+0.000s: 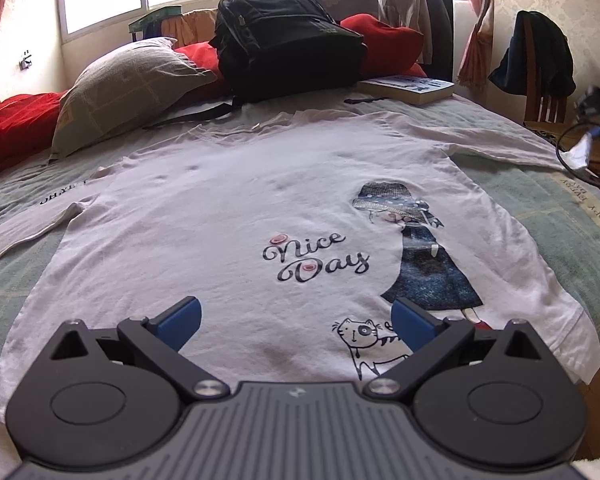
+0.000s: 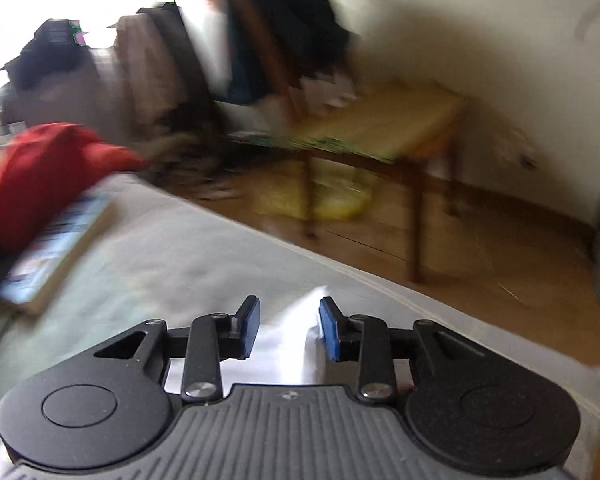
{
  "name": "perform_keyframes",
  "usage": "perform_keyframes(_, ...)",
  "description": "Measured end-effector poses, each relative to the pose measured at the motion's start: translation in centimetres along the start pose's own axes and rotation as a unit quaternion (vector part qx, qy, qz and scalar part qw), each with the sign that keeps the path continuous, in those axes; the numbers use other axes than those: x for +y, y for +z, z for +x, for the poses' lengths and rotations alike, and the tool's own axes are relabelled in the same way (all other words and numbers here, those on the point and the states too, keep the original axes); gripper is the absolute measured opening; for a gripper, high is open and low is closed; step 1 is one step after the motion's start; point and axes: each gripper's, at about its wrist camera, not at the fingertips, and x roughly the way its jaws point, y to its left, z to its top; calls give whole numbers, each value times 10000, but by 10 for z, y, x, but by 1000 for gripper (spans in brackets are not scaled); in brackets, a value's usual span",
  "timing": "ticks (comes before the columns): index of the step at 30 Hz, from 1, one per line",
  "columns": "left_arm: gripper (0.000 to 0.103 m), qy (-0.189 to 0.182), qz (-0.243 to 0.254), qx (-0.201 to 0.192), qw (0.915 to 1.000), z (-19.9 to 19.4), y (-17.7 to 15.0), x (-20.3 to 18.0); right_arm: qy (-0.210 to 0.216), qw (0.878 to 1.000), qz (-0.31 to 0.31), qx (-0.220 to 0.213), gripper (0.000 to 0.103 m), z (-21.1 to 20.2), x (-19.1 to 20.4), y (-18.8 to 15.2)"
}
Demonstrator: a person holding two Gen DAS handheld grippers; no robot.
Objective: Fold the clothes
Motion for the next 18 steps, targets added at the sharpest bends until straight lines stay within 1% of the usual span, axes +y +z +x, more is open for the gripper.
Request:
perform_keyframes(2, 101, 4, 12, 14, 10000, 2, 2, 1, 622, 9973, -398, 52, 38, -7, 28, -1)
perform_keyframes(4, 101, 16, 32, 13, 10000, 3, 4, 2, 1306, 9877, -834, 188, 38, -12, 62, -5)
perform_keyframes(6, 101, 43, 47, 10, 10000, 3, 6, 5, 1862, 9735, -1251, 442, 38, -12, 102, -17)
perform_keyframes(8, 101, 78, 59, 7, 10000, 4, 9, 7, 2402, 9538, -1661, 699, 38, -13, 143, -29)
perform_keyframes(9, 101, 94, 62, 5, 9999, 4, 11, 9, 2608, 9432, -1880, 834, 38, -14, 165, -38)
perform_keyframes(11, 101, 104, 47, -1, 9999, 5, 13, 13, 2880, 9235, -2286, 1088, 38, -14, 205, -56)
perform_keyframes(12, 101, 110, 40, -2, 9999, 5, 15, 14, 2933, 9157, -2491, 1162, 38, -12, 223, -64)
perform_keyframes(16, 101, 160, 12, 43, 9999, 9, 16, 22, 2780, 8910, -3349, 1293, 38, -2, 276, -94)
perform_keyframes(17, 101, 173, 0, 49, 9998, 10, 16, 23, 2710, 8859, -3513, 1352, 38, 5, 286, -100)
perform_keyframes(18, 101, 186, -13, 55, 9998, 11, 16, 25, 2610, 8845, -3612, 1380, 38, 12, 290, -103)
